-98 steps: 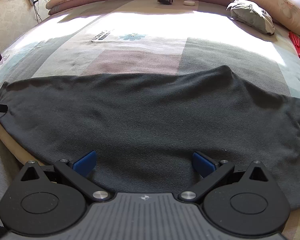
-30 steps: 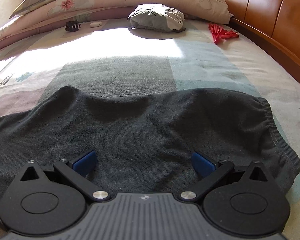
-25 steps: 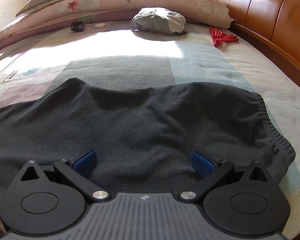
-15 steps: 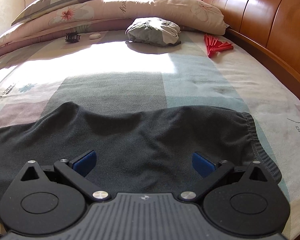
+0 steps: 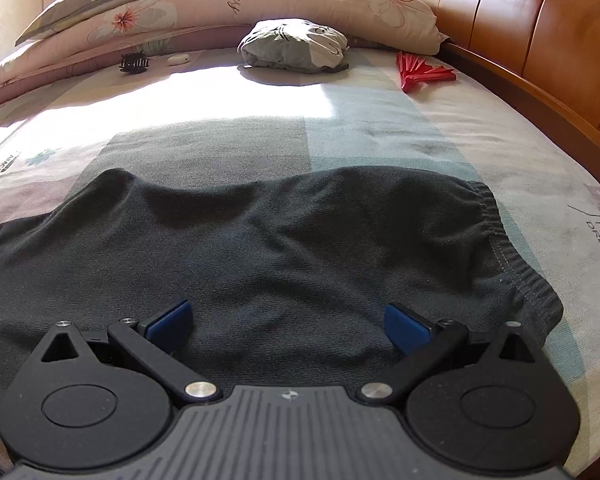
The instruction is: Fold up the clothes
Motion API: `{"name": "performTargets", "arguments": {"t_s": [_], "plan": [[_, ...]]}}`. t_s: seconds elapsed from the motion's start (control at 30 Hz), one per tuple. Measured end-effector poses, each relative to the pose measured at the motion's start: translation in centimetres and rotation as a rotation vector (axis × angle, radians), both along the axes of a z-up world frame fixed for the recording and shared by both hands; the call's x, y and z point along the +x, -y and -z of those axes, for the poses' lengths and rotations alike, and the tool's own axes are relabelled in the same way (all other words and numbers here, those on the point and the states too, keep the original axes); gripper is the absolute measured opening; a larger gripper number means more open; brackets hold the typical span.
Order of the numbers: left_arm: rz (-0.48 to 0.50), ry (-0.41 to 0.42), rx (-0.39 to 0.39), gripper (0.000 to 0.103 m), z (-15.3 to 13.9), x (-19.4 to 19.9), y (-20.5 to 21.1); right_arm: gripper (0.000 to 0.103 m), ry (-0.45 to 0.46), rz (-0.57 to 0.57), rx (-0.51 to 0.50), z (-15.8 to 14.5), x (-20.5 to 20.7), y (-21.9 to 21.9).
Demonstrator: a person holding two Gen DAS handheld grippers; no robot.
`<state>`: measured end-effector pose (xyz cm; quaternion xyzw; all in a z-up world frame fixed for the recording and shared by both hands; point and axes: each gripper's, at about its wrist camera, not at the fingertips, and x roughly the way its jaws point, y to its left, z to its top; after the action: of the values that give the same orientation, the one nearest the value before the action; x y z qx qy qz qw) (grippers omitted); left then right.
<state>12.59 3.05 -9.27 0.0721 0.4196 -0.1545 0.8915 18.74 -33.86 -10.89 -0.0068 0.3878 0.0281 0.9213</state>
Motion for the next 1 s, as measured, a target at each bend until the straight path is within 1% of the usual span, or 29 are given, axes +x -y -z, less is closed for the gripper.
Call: {"name": "performTargets", "arguments": {"t_s": [0.1,0.23,0.33,0.43,0.5,0.57,0.63,0.7,0.73,0.8,0.87,0.93,1.0], "plan": [[-0.007,0.031,-0.008,0.102,-1.0,0.5,0.0,0.103,0.054,0.0,0.021,-1.1,0.0,0.2],[-0.028,0.028,-0.028,0.102,-1.1,1.5,0.3,0.103,0.093,0.004,0.025,-1.7,1.0,0.1],[-0.027,0.006,-0.029,0.102,-0.4,1.5,0.4,0.103,0.086,0.017,0.038,-1.0,1.6,0.5],[-0.061,-0.029,-0.018,0.102,0.7,1.1,-0.3,0.103,0.053,0.056,0.025,0.4,1.4,1.5],[-0.063,-0.016,-0.03,0.102,1.0,0.5,-0.9,0.103,0.042,0.067,0.007,1.2,0.9,2.4],[-0.063,-0.018,-0.03,0.102,0.9,0.3,-1.3,0.103,0.061,0.053,-0.002,1.2,-0.1,3.2],[-0.064,-0.023,-0.029,0.102,0.8,0.2,-1.5,0.103,0.051,0.062,-0.002,0.9,-0.4,3.7],[-0.07,-0.024,-0.018,0.102,0.8,0.4,-1.2,0.103,0.052,0.054,0.032,0.2,-0.6,3.8],[-0.075,-0.023,-0.011,0.102,0.9,0.5,-1.0,0.103,0.059,0.043,0.049,-0.1,-0.7,3.6],[-0.08,-0.021,-0.007,0.102,0.9,0.4,-0.8,0.103,0.067,-0.022,0.102,-0.6,-0.8,2.9],[-0.083,-0.017,-0.008,0.102,1.0,0.3,-0.8,0.103,0.034,-0.095,0.149,-0.3,-0.8,2.0],[-0.087,-0.017,-0.017,0.102,0.9,0.1,-1.1,0.103,-0.004,-0.141,0.143,0.5,-1.1,1.1],[-0.096,-0.02,-0.008,0.102,0.6,-0.4,-1.4,0.103,0.011,-0.168,0.072,1.0,-2.1,0.4]]}}
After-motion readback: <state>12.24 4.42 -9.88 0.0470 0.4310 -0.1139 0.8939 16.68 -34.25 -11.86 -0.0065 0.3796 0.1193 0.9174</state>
